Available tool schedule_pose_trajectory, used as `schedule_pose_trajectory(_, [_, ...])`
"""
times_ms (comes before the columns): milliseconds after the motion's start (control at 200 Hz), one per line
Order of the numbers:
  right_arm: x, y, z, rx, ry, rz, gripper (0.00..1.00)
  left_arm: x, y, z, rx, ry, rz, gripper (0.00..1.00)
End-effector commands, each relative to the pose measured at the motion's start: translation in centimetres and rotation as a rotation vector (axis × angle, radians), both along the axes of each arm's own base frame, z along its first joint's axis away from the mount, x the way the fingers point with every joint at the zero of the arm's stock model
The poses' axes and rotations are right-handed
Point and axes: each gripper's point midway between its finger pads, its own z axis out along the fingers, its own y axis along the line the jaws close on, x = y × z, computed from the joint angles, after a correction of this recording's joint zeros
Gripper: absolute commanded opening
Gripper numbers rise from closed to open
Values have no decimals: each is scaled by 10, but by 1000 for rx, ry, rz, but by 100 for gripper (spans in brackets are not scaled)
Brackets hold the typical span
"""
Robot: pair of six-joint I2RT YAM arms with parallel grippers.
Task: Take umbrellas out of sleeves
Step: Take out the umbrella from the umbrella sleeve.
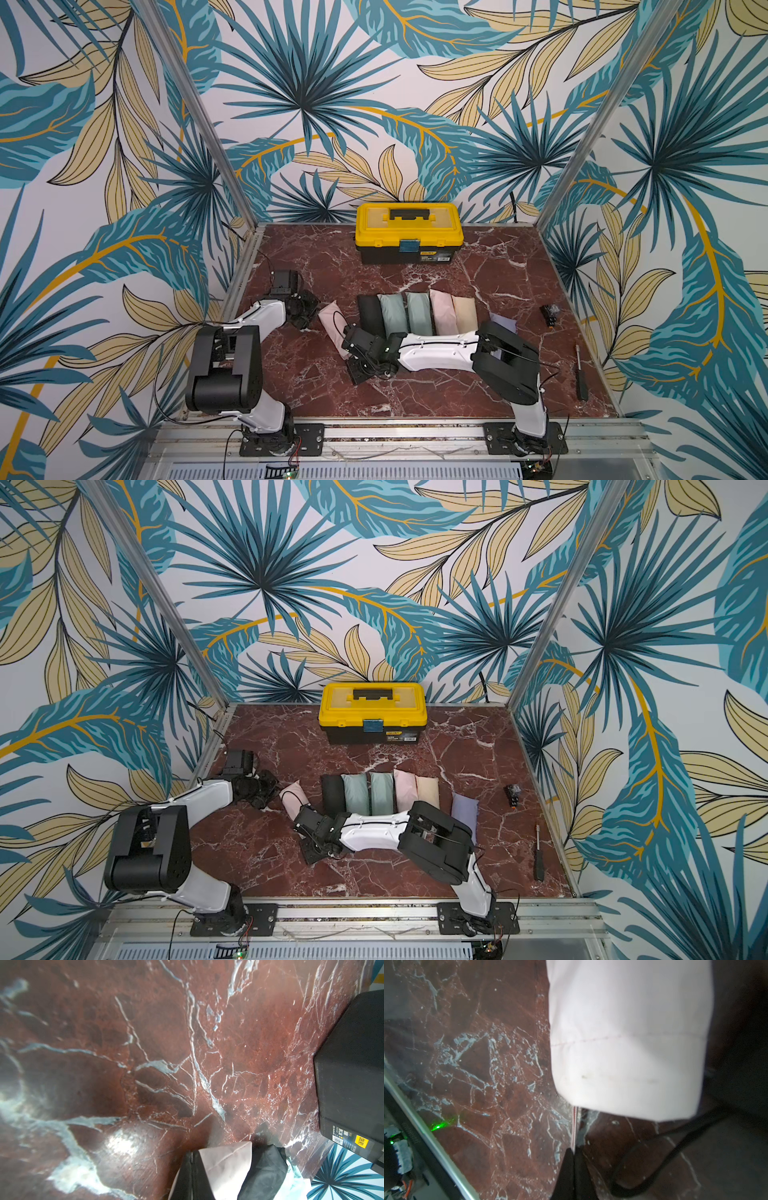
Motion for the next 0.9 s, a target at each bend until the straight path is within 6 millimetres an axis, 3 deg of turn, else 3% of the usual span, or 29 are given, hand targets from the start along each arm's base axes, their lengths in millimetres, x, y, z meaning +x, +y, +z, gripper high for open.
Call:
schedule_pose_trajectory(0, [-10,-3,8,19,15,30,0,23,12,30,22,-113,13,0])
schedule_pose_trajectory(355, [-16,-5,9,31,28,39,0,28,17,27,2,-105,15,0])
schedule_pose_trajectory(896, [-34,11,18,67,35,126,0,49,33,29,20,-115,37,0])
